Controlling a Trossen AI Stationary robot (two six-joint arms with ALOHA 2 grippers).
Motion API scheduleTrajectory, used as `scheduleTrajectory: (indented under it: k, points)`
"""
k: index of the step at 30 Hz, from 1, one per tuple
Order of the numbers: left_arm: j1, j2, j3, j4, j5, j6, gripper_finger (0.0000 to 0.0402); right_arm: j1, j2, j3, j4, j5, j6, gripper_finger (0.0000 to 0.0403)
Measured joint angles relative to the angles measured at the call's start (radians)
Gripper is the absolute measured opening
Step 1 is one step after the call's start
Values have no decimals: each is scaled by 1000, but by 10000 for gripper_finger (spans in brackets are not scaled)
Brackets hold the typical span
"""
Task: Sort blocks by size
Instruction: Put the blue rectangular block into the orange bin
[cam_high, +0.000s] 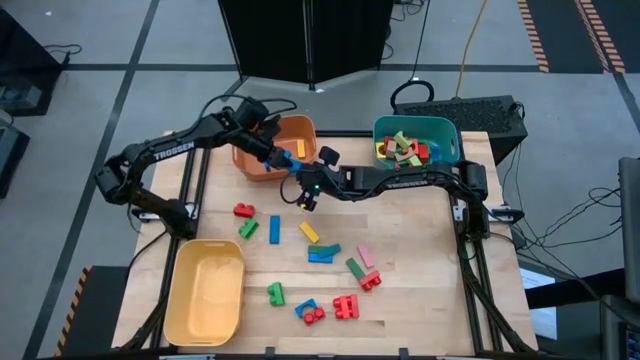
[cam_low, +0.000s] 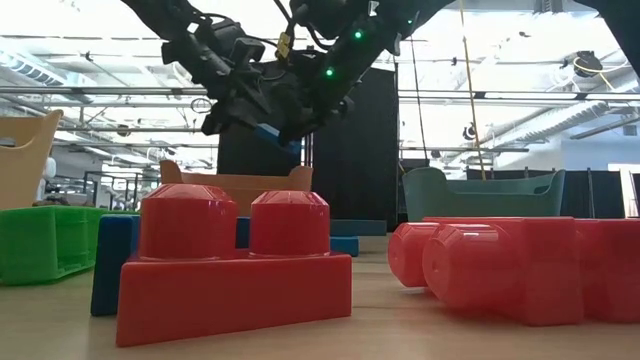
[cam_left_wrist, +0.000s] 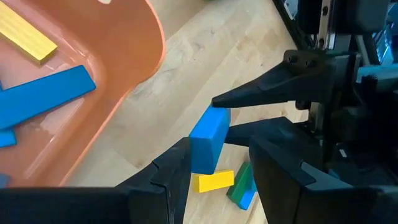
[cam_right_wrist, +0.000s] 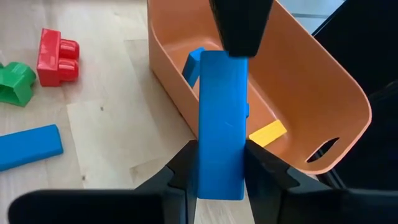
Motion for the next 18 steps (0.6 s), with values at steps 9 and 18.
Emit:
scheduleTrajectory:
  k: [9, 18]
  points:
    - [-5, -2, -8, 5, -3, 3, 157, 1, 2, -2, 26, 23, -7, 89]
    - [-9, 0, -24, -3, -4, -3, 157, 7, -31, 1, 54, 68, -34, 89]
